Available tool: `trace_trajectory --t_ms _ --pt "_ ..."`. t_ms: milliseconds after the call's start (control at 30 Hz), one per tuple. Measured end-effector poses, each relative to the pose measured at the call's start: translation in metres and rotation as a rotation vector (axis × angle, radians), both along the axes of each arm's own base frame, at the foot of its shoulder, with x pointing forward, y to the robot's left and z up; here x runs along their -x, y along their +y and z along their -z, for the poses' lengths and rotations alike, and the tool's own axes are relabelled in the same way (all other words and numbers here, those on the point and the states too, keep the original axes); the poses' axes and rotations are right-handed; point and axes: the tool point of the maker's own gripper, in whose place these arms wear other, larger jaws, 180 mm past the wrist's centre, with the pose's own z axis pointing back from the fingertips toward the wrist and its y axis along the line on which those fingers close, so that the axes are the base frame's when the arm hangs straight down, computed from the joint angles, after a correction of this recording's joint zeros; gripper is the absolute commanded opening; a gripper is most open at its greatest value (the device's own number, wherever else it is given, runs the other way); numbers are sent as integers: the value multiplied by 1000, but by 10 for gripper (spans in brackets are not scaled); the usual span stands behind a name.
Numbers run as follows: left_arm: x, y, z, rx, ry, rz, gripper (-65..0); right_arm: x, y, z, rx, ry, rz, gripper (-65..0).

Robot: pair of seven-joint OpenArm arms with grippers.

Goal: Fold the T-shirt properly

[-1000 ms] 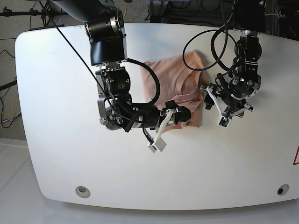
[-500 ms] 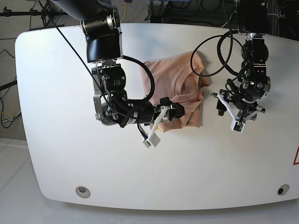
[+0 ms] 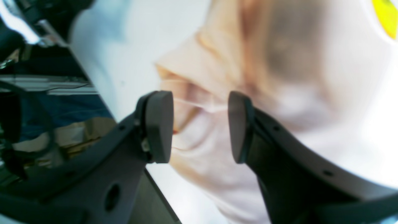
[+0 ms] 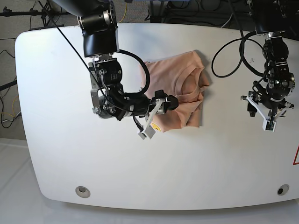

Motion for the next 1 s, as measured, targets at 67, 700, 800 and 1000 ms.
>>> trace_trajectory --t_ms 67,700,800,1000 --pt "2 4 0 0 2 -13 -283 -1 -4 2 11 0 4 -372" --pt "18 6 14 1 42 -17 -283 -3 -6 13 7 28 28 -372" --pt "21 6 16 -1 52 -18 -283 1 -7 24 16 67 27 -372" --pt "19 6 15 2 47 -17 -283 -2 -7 26 7 61 44 -372"
